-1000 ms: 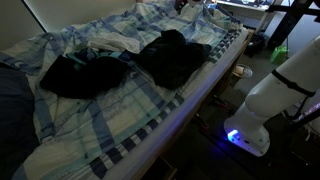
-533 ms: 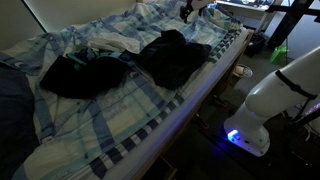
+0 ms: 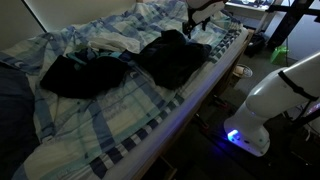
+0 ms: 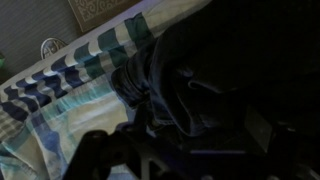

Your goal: Fold the pair of pants

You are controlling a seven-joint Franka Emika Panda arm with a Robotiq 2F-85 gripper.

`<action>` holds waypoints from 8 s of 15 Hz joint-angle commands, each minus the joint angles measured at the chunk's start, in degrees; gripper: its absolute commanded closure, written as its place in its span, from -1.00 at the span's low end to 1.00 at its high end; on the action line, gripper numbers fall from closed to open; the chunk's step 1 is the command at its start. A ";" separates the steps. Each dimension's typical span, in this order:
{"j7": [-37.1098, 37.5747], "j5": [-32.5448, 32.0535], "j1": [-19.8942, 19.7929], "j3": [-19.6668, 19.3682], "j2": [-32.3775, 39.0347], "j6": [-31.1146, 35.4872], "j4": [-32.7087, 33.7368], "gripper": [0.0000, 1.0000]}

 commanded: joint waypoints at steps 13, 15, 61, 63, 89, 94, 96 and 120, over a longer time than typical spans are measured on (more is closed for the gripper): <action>4.50 4.32 1.95 2.96 -3.46 0.89 -4.47 -1.00; 10.08 5.64 2.39 5.13 -3.66 -0.04 -5.01 -1.00; 64.87 23.22 3.15 9.15 -4.52 28.93 -30.58 -0.35; 64.97 23.01 3.11 9.17 -4.07 29.23 -30.59 -0.50; 73.52 17.33 3.77 13.59 -13.11 23.64 -29.05 0.99; 72.91 14.11 4.58 16.24 -17.34 14.96 -23.40 0.99; 72.82 13.64 5.31 17.34 -17.44 14.59 -22.74 0.99; 72.11 5.65 5.31 16.52 -6.06 10.21 -12.72 0.99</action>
